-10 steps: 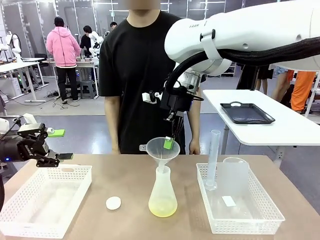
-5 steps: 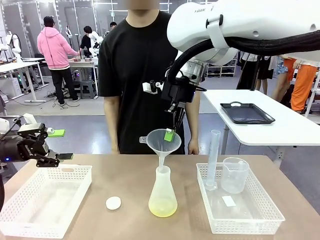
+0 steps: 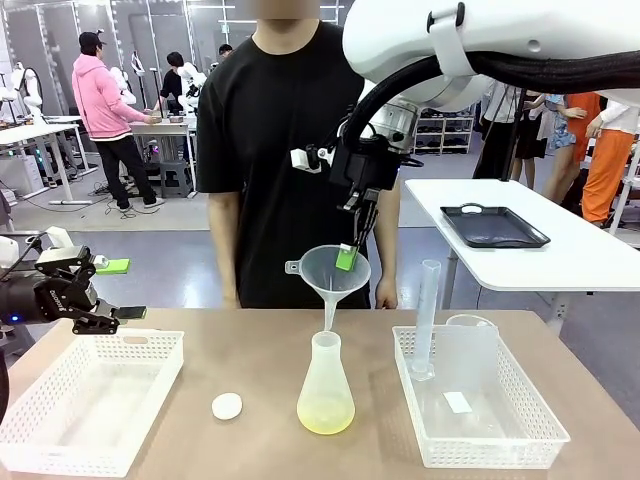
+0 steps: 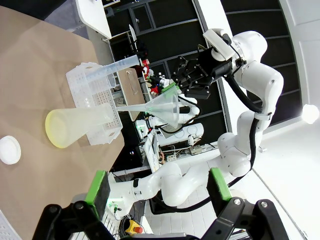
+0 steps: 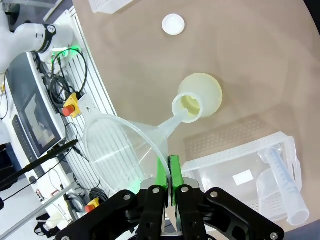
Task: Prepare the solutions needed for the experiment.
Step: Once the solution is in the Big flask , pick up the Plastic Funnel and place it back into the right Organizing basket, then when the human places the Big flask in the center of the table, pick up the Big flask and place it in the left Organizing basket.
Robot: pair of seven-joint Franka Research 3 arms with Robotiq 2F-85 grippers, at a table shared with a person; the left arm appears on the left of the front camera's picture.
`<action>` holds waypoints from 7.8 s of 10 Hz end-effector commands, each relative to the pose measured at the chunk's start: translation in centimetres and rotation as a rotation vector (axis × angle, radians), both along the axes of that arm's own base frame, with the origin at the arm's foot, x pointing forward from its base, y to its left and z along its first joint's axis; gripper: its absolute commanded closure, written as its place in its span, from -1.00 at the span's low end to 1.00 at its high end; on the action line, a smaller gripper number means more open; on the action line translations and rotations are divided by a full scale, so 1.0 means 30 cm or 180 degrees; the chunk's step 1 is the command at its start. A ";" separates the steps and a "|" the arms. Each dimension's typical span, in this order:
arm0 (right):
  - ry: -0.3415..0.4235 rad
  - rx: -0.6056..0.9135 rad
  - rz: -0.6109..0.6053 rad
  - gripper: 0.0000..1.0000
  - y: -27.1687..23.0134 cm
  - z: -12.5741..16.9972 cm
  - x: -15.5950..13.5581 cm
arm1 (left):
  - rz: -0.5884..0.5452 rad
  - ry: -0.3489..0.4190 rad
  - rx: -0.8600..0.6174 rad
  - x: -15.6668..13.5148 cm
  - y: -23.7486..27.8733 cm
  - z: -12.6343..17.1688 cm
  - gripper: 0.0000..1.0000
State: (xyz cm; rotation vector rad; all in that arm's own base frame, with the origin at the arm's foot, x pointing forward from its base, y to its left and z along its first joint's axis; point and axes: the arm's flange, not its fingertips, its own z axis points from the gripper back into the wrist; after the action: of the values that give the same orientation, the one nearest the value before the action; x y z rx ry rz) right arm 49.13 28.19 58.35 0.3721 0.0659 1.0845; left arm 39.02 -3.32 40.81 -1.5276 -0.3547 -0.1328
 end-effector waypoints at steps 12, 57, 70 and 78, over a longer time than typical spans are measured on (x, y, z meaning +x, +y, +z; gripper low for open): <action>0.0197 0.0175 -0.0920 1.00 -0.600 -0.019 0.008 | -0.0038 0.0005 -0.0025 -0.004 0.001 0.007 -1.00; 0.0563 -0.0037 -0.1941 -0.43 -0.895 -0.549 -0.055 | -0.0038 0.0005 -0.0025 -0.004 0.001 0.007 -1.00; 0.1713 0.2664 -0.2690 -0.44 -0.907 -0.437 -0.385 | -0.0038 0.0005 -0.0025 -0.004 0.001 0.007 -1.00; 0.2098 0.3245 -0.3323 -0.44 -0.904 -0.517 -0.364 | -0.0038 0.0005 -0.0025 -0.004 0.001 0.007 -1.00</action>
State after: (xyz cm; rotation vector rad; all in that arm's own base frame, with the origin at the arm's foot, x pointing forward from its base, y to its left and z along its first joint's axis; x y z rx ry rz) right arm 38.26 0.45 42.79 1.4724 -0.1044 -0.1158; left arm 39.02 -3.34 40.79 -1.5273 -0.3539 -0.1330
